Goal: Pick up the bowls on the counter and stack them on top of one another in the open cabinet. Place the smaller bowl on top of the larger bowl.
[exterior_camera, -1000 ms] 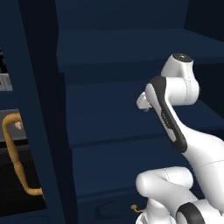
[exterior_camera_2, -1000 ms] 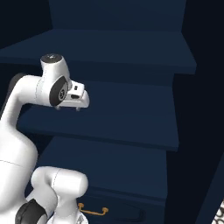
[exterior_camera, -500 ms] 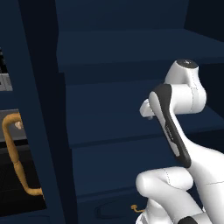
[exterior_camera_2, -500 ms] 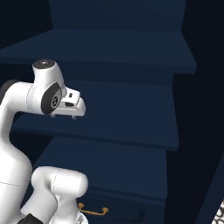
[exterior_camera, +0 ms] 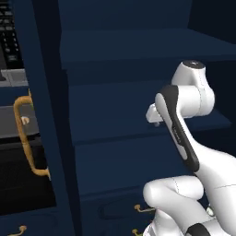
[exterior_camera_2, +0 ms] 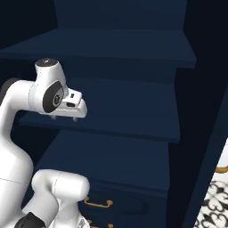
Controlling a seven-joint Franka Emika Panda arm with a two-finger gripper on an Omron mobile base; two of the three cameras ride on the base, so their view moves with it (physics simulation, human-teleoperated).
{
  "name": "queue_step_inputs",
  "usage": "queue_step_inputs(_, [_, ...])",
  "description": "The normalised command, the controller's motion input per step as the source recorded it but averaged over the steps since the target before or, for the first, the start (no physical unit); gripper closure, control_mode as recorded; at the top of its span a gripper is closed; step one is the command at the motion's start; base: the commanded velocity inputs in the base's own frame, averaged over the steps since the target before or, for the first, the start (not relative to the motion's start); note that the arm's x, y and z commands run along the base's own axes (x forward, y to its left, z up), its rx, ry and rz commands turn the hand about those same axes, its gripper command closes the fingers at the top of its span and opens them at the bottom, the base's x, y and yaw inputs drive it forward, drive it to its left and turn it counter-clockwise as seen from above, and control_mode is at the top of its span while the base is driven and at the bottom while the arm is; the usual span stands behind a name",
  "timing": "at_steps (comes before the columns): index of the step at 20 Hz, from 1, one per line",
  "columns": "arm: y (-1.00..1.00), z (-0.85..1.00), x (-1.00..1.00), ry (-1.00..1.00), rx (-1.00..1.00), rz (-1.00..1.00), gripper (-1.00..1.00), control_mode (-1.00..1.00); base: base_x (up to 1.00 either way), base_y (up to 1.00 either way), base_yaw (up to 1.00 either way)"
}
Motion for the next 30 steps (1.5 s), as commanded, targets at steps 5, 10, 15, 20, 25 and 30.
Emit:
queue_step_inputs(5, [0.00, 0.00, 0.00, 0.00, 0.00, 0.00, -1.00, 1.00, -1.00, 0.00, -0.12])
queue_step_inputs(10, [0.00, 0.00, 0.00, 0.00, 0.00, 0.00, -1.00, 1.00, -0.82, 0.00, -0.47])
queue_step_inputs(15, [0.00, 0.00, 0.00, 0.00, 0.00, 0.00, -1.00, 1.00, -0.68, 0.01, -0.77])
queue_step_inputs(20, [0.00, 0.00, 0.00, 0.00, 0.00, 0.00, -1.00, 1.00, -0.71, 0.16, -0.84])
queue_step_inputs(25, [0.00, 0.00, 0.00, 0.00, 0.00, 0.00, -1.00, 1.00, -0.66, 0.11, -0.85])
queue_step_inputs(30, [0.00, 0.00, 0.00, 0.00, 0.00, 0.00, -1.00, 1.00, -0.41, 0.00, -0.85])
